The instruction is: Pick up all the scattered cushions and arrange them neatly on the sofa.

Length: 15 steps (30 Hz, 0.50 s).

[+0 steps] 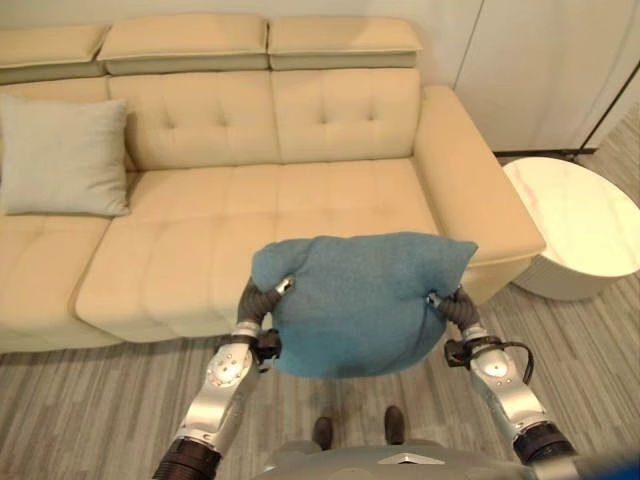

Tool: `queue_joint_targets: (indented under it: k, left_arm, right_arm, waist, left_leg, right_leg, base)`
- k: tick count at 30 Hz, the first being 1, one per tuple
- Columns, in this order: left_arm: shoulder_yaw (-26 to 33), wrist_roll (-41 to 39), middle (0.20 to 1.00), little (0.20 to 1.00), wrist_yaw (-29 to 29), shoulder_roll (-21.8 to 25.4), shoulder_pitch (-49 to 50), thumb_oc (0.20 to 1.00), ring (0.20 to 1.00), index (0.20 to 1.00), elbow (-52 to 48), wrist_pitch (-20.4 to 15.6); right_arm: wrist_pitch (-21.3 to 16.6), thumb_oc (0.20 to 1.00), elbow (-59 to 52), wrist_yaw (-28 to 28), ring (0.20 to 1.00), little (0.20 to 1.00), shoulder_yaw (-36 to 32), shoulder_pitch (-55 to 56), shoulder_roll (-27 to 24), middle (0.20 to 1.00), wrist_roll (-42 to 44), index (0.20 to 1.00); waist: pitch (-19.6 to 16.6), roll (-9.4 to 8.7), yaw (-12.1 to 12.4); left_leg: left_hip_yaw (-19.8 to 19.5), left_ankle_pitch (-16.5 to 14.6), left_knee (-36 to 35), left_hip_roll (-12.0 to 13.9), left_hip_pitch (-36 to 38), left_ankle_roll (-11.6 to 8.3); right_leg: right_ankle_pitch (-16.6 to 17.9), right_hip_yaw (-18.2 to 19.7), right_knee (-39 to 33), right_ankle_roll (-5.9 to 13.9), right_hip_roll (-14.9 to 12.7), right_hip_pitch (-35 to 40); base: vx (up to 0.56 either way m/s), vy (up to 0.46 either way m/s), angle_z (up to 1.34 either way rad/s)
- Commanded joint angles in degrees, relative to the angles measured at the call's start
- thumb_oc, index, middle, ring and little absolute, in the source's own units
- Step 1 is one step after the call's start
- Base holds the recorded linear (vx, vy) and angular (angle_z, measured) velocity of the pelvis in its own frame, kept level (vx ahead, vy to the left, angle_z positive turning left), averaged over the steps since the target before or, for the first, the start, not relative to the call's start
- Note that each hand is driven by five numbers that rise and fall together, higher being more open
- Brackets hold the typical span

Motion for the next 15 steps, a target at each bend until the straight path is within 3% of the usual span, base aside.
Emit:
queue_joint_targets:
  k: [1,5,11,15]
  left_arm:
    - [1.38,2.04,0.2,0.2,-1.43,2.55,-5.29,0.2,0.2,0.2,-0.81,-4.47]
    - [1.1,2.4,0.2,0.2,-1.56,2.43,-6.38,0.2,0.2,0.2,-0.06,-4.4]
    - [0.43,1.95,0.2,0.2,-1.16,1.62,-7.37,0.2,0.2,0.2,-0.3,-4.55]
    - [-0.33,2.19,0.2,0.2,-0.69,1.0,-8.82,0.2,0.2,0.2,0.2,-4.96]
  right_arm:
    - [-3.82,0.2,-4.11,-0.51,0.2,0.2,-3.28,-5.59,0.07,0.2,0.58,0.2]
    - [-3.84,0.2,-3.93,-0.49,0.2,0.2,-3.55,-6.07,0.32,0.2,0.58,0.2]
    - [-3.67,0.2,-3.74,-0.51,0.2,0.2,-2.36,-7.63,-0.24,0.2,0.59,0.2]
    - [-3.69,0.2,-4.52,-1.02,0.2,0.2,-2.68,-7.81,-1.18,0.2,0.37,0.2]
  waist:
    - [-0.47,-0.99,0.92]
    - [0.1,-0.66,0.12]
    - [0.69,-0.4,-0.89]
    - [0.71,-0.97,-2.34]
  left_leg:
    - [-3.8,-8.89,8.8,-1.53,-3.38,0.15]
    - [-5.08,-9.23,9.15,-2.09,-2.7,0.66]
    - [-5.84,-9.91,7.33,-2.55,0.89,1.1]
    - [-8.57,-10.55,6.65,-3.29,2.66,1.13]
  right_leg:
    - [-4.44,-2.06,10.95,4.38,-3.09,-1.36]
    - [-3.92,-0.54,15.51,4.31,-1.97,-4.46]
    - [-1.11,-1.61,11.26,3.78,0.49,-9.18]
    - [-0.15,0.13,10.13,4.42,4.25,-12.37]
  base:
    - [-0.07,0.164,-0.16]
    - [0.02,0.084,-0.09]
    - [0.11,0.008,0.02]
    - [0.16,-0.063,0.1]
